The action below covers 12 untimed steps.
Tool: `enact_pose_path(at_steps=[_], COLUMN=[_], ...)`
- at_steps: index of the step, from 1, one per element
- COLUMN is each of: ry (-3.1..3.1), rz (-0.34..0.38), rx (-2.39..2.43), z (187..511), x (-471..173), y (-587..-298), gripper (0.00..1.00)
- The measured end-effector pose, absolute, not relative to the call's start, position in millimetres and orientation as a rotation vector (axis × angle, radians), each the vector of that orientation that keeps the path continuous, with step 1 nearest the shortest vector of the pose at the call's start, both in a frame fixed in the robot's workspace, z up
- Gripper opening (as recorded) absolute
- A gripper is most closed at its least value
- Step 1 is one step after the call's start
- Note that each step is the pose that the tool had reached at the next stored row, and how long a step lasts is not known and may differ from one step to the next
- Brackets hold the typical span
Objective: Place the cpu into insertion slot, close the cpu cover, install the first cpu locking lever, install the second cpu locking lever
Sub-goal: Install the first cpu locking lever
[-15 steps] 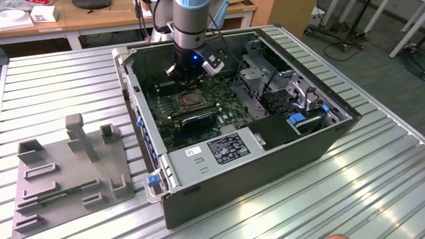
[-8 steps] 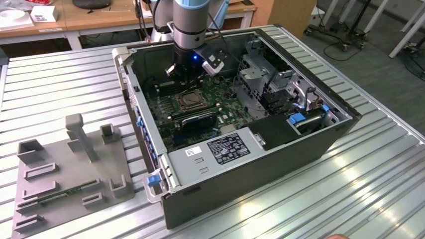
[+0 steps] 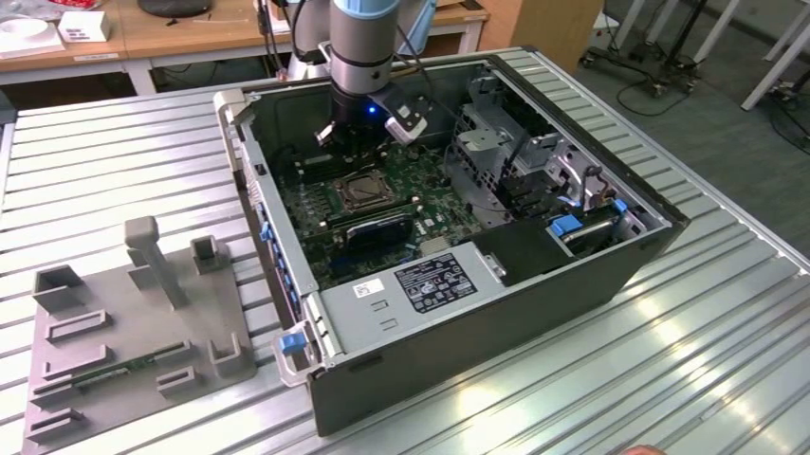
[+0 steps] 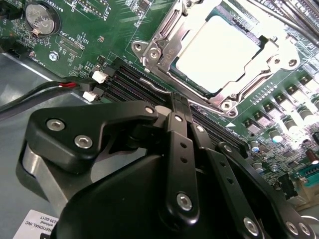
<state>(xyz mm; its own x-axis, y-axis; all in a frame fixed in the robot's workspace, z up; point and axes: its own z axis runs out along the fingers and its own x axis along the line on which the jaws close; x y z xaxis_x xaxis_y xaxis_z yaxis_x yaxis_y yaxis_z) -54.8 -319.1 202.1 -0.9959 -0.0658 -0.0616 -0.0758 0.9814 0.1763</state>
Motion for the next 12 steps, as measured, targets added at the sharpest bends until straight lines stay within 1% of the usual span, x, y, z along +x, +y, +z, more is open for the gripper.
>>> enact_pose_path(at_steps=[12], ry=[3.072], rz=[0.277], rx=[-0.110], z=[199.0], x=[-54.8], y=[-319.3], gripper=[0.11])
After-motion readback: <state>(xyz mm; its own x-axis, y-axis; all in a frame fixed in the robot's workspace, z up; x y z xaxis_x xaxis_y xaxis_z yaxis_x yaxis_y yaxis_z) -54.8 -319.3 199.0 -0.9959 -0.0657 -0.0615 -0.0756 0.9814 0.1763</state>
